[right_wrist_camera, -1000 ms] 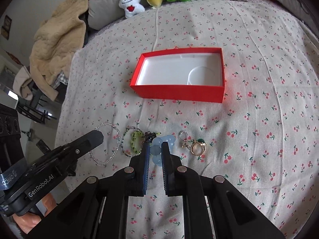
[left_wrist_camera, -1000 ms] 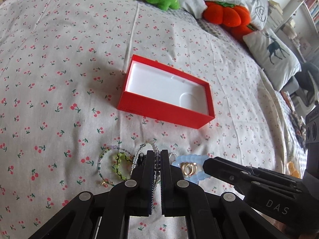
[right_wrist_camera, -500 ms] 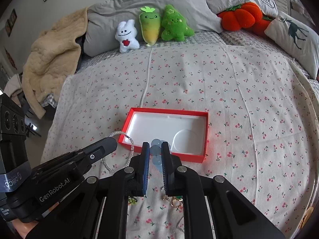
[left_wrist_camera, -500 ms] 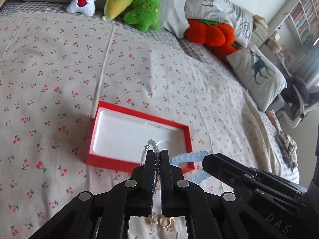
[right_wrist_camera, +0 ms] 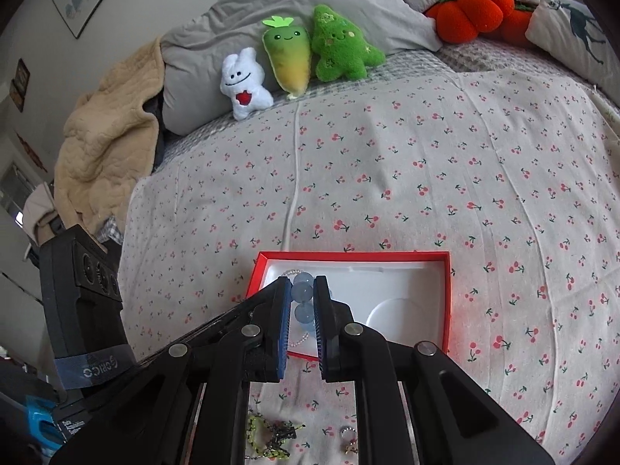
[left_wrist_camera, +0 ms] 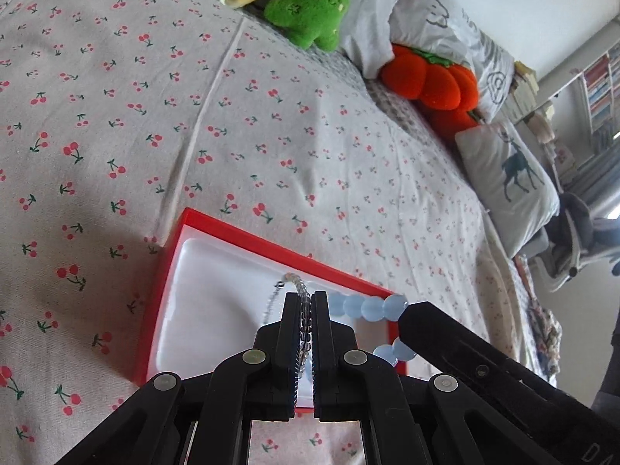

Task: Organize jewelry
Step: 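Carry both bracelets into the red box and open both tools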

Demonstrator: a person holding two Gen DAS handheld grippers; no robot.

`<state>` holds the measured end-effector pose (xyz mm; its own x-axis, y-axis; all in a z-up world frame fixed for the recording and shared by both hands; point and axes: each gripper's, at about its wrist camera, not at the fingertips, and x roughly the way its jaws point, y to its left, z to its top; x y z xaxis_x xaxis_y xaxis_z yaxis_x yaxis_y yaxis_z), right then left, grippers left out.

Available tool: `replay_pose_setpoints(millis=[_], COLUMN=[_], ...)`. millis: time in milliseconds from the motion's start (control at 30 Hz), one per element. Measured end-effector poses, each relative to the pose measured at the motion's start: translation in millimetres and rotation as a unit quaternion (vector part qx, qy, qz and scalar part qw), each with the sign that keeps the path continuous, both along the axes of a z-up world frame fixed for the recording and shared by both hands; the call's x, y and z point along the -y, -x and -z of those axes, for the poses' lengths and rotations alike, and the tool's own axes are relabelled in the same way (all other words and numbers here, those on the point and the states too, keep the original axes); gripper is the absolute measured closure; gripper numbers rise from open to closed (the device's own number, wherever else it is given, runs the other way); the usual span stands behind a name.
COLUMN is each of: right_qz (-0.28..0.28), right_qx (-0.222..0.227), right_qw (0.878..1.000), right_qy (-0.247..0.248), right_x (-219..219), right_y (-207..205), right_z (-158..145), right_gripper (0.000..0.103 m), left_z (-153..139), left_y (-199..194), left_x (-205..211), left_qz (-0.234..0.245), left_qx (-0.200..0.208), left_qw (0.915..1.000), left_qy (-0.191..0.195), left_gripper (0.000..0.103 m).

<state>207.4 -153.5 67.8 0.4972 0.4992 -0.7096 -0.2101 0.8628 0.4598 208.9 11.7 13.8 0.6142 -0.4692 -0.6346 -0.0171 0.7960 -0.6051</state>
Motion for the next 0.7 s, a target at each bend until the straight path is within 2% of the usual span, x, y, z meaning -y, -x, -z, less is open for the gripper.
replay_pose_setpoints(millis=[167,400,467,567,600,633,700], right_qz=[0.031,0.058,0.065,0.072,0.074,0.074,0.072], right_qx=[-0.028,-0.043,-0.046,-0.045,-0.043,-0.041,-0.035], right_qw=[0.998,0.993,0.992,0.993,0.994,0.994,0.994], right_qy=[0.037,0.092,0.096,0.076,0.074,0.076,0.078], right_x=[6,22,27,35,36,37,40], right_y=[-10,-11,-10,-8,-7,-5,-2], right_z=[20,39,42,42,40,38,32], right_gripper=[0.09,0.09,0.09,0.09,0.09,0.089,0.089], left_z=[11,14,14,14,12,10,3], left_y=[-2,-2,-2,-1,0,2,8], left_x=[-3,1,2,4,5,6,8], left_qz=[-0.014,-0.025,-0.027,-0.031,-0.031,-0.032,-0.036], left_qx=[-0.029,-0.036,-0.037,-0.04,-0.041,-0.039,-0.029], left_qw=[0.9983,0.9909,0.989,0.9872,0.9868,0.9867,0.9866], left_qy=[-0.048,-0.127,-0.141,-0.151,-0.153,-0.155,-0.156], left_gripper=[0.103,0.103,0.103,0.101,0.095,0.084,0.071])
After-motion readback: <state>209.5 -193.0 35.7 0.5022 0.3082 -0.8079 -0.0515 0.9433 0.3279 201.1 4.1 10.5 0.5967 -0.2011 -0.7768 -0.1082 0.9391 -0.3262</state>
